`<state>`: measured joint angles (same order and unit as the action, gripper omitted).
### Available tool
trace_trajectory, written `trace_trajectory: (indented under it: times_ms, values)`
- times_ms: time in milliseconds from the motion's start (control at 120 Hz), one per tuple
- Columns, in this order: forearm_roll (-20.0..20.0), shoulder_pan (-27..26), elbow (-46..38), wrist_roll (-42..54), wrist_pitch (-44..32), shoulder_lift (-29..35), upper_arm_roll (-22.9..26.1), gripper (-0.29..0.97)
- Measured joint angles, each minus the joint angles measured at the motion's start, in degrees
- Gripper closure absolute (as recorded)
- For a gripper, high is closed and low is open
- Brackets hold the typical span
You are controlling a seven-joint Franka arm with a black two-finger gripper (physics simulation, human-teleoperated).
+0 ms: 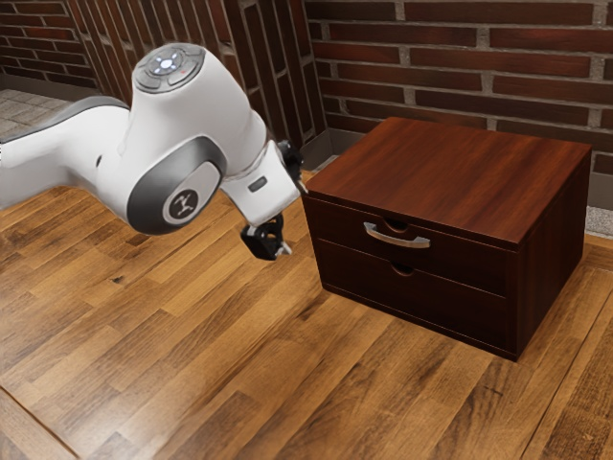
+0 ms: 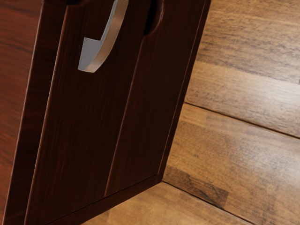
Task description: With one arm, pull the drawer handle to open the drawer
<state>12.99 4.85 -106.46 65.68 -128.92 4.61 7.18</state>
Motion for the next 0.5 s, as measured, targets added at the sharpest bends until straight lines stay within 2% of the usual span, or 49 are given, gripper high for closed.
trace_trajectory:
  times_ms: [500]
  values:
    - [1.0,-4.0,-4.2,5.3,-4.2,0.8,0.0,0.00]
